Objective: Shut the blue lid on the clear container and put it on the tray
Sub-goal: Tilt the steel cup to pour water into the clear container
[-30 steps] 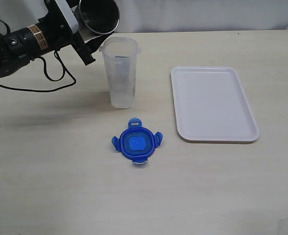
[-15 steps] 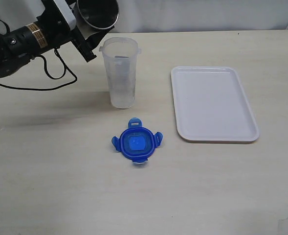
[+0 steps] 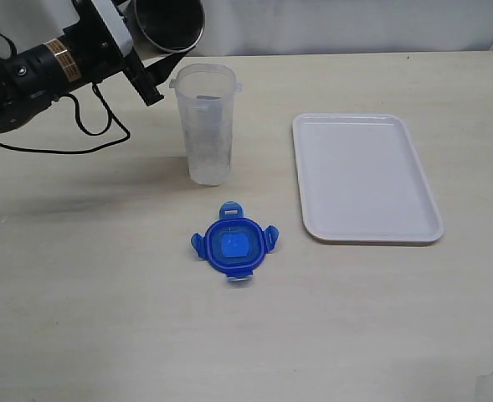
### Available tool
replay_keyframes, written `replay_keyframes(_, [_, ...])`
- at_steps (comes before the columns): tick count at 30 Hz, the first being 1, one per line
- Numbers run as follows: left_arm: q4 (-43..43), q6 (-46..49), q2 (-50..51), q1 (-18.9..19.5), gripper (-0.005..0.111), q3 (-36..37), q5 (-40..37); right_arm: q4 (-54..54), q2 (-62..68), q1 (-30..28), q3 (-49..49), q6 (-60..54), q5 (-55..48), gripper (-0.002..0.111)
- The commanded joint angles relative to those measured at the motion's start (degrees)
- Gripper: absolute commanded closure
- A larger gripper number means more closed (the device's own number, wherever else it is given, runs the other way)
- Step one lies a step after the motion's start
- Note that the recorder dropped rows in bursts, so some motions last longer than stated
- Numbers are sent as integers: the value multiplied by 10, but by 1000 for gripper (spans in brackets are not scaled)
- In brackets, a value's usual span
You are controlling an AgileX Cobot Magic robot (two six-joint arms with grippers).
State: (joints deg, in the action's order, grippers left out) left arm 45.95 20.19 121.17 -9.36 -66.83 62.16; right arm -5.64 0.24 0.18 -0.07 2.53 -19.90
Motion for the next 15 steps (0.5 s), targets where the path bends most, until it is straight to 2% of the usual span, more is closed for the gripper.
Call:
replay_keyframes(1, [-17, 10, -7, 0, 107, -8, 38, 5, -2, 0, 1, 0, 1, 95])
replay_keyframes(15, [5, 55, -7, 0, 107, -8, 21, 5, -2, 0, 1, 0, 1, 95])
